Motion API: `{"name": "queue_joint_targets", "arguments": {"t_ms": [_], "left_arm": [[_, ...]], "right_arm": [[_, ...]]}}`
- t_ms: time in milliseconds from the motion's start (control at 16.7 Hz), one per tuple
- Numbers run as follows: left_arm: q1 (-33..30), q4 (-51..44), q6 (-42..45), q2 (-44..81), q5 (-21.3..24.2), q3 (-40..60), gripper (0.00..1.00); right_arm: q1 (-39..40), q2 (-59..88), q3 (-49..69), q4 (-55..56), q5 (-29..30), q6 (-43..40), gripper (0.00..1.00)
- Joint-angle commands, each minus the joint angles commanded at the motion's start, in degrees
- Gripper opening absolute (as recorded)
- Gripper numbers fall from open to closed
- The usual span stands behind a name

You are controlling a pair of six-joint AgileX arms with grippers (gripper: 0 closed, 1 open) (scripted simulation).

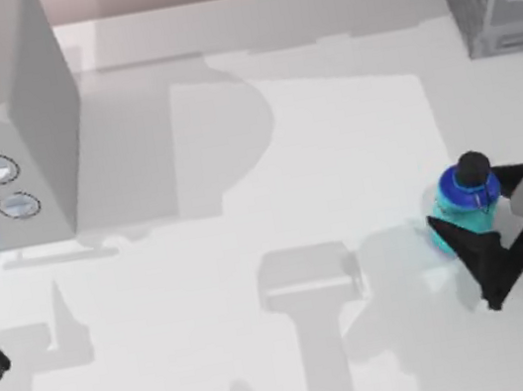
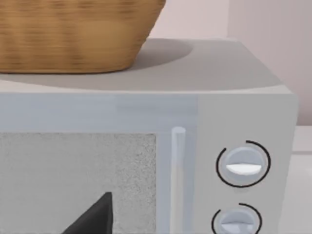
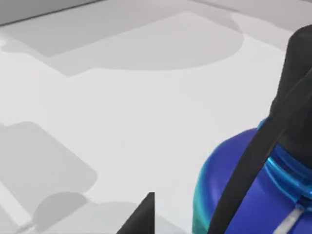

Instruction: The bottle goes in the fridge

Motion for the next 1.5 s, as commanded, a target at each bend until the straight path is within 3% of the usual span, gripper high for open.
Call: {"name": "queue_joint_targets", "arguments": {"t_ms": [420,1080,1500], "left_arm": [[0.0,0.0,0.0,0.0,0.0,0.0,1.0],[0.0,0.0,0.0,0.0,0.0,0.0,1.0],[0.0,0.0,0.0,0.0,0.0,0.0,1.0]], "right_arm": [[0.0,0.0,0.0,0.0,0.0,0.0,0.03],[-0.9,-0.9,0.1,-0.9,-0.8,-0.5,0.01],[-15.4,-14.3,0.9,-21.1,-15.0,-6.2,0.01]]}}
